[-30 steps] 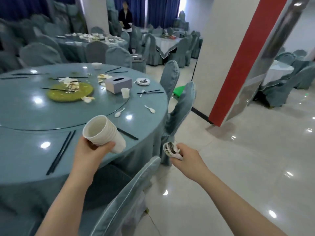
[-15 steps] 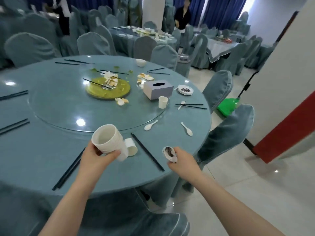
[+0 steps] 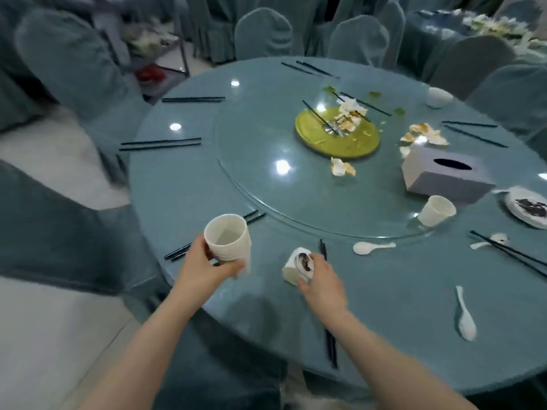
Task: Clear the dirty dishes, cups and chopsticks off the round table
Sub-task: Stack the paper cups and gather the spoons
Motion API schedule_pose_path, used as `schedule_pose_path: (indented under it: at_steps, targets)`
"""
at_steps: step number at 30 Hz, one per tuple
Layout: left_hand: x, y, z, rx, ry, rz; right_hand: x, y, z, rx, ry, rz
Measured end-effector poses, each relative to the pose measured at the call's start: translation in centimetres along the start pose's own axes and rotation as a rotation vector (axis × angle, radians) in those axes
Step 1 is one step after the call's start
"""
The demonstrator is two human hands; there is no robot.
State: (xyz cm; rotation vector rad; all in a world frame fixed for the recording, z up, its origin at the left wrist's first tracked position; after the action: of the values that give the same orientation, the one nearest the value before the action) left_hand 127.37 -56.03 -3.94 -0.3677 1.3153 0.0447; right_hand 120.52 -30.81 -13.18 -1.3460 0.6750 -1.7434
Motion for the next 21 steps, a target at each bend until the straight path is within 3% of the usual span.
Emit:
schedule_pose_path:
  at_steps: [5,9,17,21]
  targets:
    - [0.3,0.3,2.6,-0.128,-0.023,-0.015,0.7,-1.1,-2.4,-0.005,-0.110,0.050]
    - [-0.4,0.6,5.0,-0.177,0.009,-0.106,2.4,-3.7,-1.0,0.027,-0.190,-0.170]
    - [-1.0,2.7,10.9,-0.147,0.058,-0.239,4.9,-11.6,6.6,0.017,-0.359,-0.529]
    - [-1.8,4.5,14.2,-0.100,0.104,-0.299,5.0,-13.8,10.9,0.061,-0.381,-0.564]
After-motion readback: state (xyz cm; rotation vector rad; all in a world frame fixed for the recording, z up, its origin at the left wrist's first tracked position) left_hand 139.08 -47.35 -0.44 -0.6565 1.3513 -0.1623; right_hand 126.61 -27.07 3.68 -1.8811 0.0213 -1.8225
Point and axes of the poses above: each hand's wrist, its own z-axis away from the middle knuckle, its own y-axis out of the palm, x = y × z, the point moved 9 cm from there along -z, towards the middle knuckle, and after that the axes turned 3 degrees about x, right-handed, at the moved point
